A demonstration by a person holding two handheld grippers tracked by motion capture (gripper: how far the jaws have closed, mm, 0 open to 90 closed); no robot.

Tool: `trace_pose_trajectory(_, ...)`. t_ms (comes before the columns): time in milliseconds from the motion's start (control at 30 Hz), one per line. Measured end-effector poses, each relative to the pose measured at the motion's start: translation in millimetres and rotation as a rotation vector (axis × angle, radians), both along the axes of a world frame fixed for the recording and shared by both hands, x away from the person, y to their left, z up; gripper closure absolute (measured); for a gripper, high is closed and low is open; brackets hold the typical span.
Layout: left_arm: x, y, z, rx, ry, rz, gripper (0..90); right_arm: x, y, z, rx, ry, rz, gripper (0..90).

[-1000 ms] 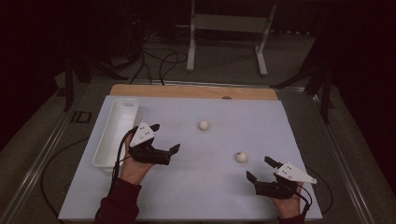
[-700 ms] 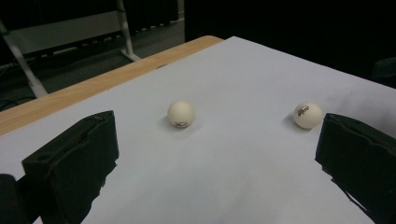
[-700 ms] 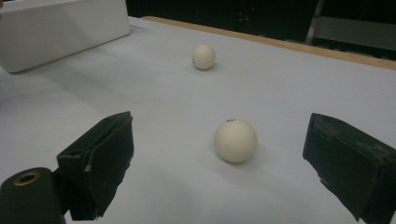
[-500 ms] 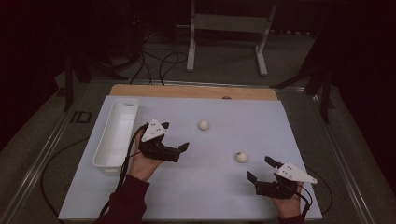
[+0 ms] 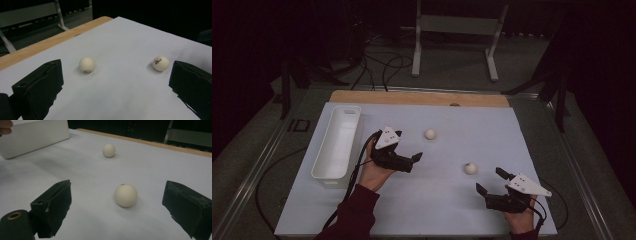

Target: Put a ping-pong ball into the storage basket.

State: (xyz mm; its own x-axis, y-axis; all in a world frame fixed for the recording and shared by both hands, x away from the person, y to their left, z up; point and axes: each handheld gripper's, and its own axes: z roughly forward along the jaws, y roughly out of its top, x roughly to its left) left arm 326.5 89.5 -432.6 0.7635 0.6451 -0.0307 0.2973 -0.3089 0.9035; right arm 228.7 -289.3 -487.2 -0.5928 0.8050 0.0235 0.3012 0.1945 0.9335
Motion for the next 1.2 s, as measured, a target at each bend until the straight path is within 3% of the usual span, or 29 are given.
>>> trace_pose_trajectory(500,6.6,-20.3,-0.1,0.032,0.006,-0.042,0.0,0.6,0.6,-0.5,-0.003,0.006,-0.001,8.5)
trace_pose_trajectory(1200,13.2,-45.3,4.7,0.045,0.007,-0.096,0.0,1.1,0.2,-0.5,-0.003,0.009,-0.001,8.6)
